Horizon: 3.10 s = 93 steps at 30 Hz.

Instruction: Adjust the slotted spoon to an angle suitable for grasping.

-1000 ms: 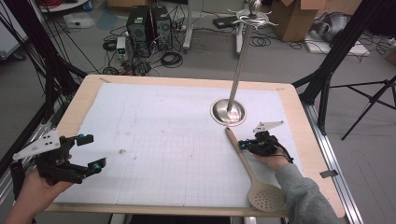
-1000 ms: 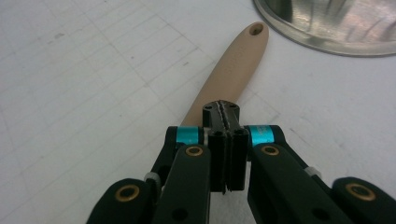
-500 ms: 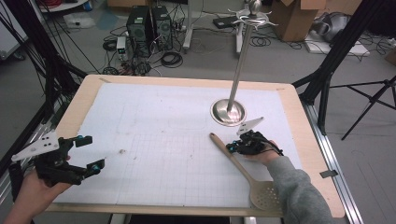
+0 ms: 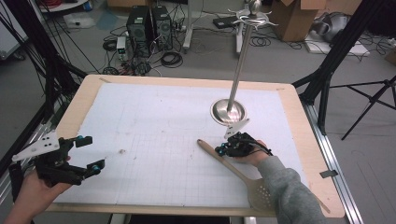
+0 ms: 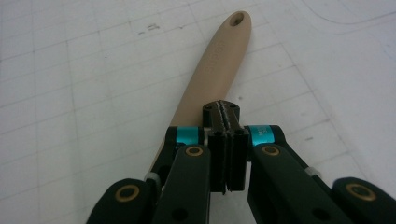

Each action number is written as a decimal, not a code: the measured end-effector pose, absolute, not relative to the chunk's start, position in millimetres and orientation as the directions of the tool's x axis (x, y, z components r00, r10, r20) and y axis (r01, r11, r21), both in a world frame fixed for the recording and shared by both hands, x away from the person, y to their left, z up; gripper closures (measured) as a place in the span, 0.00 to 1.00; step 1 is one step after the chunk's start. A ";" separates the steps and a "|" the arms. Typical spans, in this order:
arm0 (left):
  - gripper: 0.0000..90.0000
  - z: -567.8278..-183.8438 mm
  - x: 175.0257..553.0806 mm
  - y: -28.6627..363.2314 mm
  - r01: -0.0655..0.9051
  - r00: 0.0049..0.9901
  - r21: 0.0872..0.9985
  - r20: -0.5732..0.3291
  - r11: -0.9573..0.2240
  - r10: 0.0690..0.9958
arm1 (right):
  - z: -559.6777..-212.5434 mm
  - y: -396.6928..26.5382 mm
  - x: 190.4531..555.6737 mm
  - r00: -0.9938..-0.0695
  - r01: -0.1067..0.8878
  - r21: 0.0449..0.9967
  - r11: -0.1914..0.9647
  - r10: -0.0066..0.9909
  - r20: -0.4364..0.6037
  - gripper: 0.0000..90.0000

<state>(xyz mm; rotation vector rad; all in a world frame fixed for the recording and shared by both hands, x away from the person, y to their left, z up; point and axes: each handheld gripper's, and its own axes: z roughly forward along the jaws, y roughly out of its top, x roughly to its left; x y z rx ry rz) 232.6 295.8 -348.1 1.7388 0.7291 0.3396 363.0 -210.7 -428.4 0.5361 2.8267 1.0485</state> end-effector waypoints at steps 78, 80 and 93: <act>0.02 -352.8 239.9 286.1 0.308 0.774 0.938 -0.150 -0.159 0.615 | -395.7 -264.3 314.7 -0.962 0.206 0.560 0.802 0.272 -0.035 1.00; 0.02 -352.0 239.4 286.2 0.305 0.777 0.938 -0.146 -0.163 0.612 | -397.5 -257.3 320.8 -0.942 0.253 0.571 0.781 0.333 -0.039 1.00; 0.02 -350.5 239.3 291.5 0.302 0.772 0.941 -0.148 -0.151 0.618 | -414.0 -218.5 341.1 -0.913 0.317 0.525 0.790 0.405 -0.058 1.00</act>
